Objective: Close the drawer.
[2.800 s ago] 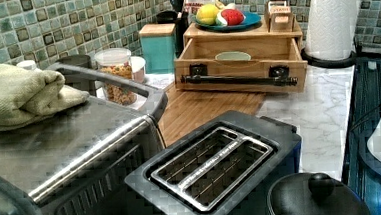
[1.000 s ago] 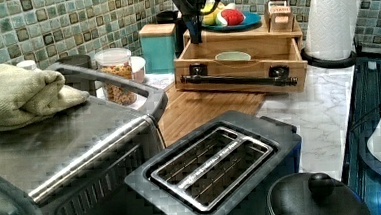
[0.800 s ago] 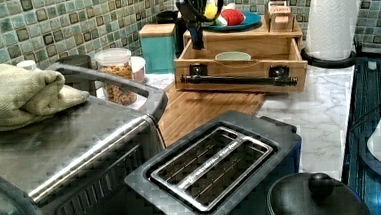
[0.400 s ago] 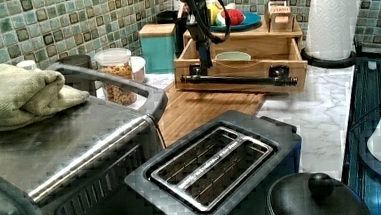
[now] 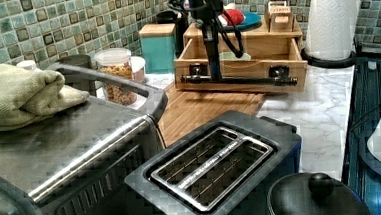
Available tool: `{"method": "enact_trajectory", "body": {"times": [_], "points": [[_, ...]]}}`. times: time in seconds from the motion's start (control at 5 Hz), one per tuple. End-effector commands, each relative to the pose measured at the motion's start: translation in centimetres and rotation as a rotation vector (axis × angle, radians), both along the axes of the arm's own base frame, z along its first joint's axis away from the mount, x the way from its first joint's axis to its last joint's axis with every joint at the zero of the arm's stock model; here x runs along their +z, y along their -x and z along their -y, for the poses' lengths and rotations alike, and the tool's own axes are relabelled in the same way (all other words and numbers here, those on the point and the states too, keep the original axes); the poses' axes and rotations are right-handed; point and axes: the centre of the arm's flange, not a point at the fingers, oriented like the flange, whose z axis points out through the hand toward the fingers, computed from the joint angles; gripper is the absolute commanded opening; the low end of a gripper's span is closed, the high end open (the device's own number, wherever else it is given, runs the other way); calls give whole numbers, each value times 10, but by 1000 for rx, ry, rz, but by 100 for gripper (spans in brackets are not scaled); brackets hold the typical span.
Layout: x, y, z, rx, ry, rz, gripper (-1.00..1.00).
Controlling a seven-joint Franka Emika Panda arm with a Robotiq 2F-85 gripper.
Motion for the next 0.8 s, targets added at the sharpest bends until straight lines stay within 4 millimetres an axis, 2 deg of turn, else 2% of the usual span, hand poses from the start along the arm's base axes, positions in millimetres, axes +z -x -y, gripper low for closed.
{"method": "enact_trajectory", "body": {"times": [0.2,0.6,0.8], "points": [[-51,17,26,152,54,-38,-100],[-60,22,51,109,85,-34,-100],[-57,18,79,96,67,-18,-100]]}}
